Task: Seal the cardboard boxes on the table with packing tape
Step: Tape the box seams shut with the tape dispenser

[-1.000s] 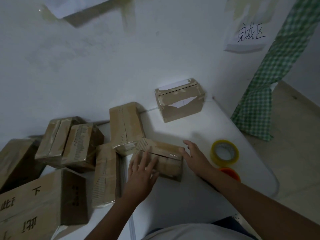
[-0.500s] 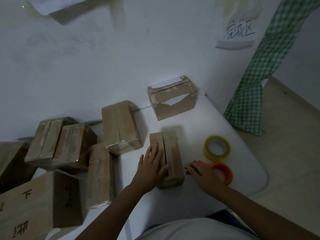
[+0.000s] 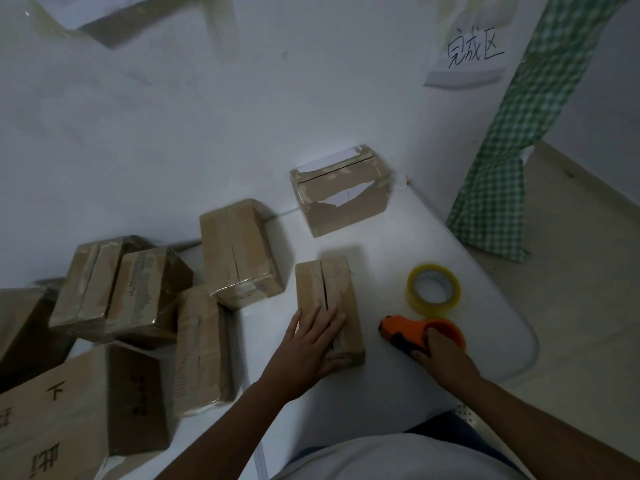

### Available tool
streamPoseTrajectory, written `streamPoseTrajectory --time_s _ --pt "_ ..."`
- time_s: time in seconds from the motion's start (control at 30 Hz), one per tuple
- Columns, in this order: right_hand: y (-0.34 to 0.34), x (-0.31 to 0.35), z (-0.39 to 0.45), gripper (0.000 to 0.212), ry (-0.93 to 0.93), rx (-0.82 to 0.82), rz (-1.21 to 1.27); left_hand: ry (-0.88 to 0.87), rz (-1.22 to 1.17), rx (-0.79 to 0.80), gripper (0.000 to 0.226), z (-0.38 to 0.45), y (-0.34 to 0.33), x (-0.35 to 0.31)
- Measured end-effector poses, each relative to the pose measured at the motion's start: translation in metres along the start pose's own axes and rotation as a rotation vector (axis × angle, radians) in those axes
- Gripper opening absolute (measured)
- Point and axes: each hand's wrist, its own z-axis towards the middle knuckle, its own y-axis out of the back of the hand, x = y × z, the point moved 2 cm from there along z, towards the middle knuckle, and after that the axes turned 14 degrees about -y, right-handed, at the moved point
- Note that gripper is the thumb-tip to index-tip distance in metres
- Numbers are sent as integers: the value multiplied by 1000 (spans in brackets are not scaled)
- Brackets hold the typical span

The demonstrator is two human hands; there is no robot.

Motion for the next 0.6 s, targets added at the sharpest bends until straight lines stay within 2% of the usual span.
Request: streamPoseTrajectory --time_s 0.2,0.33,0.4,0.5,0.6 --pt "1 -14 -15 26 46 -84 0 -36 71 -21 78 2 -4 12" --pt "7 -19 -23 46 112 -81 74 -16 52 1 78 23 2 30" --pt "17 -13 -24 42 139 -111 167 -4 21 29 79 33 5 39" --pt "40 2 -25 24 177 -144 282 -10 -13 36 80 44 10 47" --pt "60 16 -25 15 189 -138 317 -16 -162 -93 80 48 26 44"
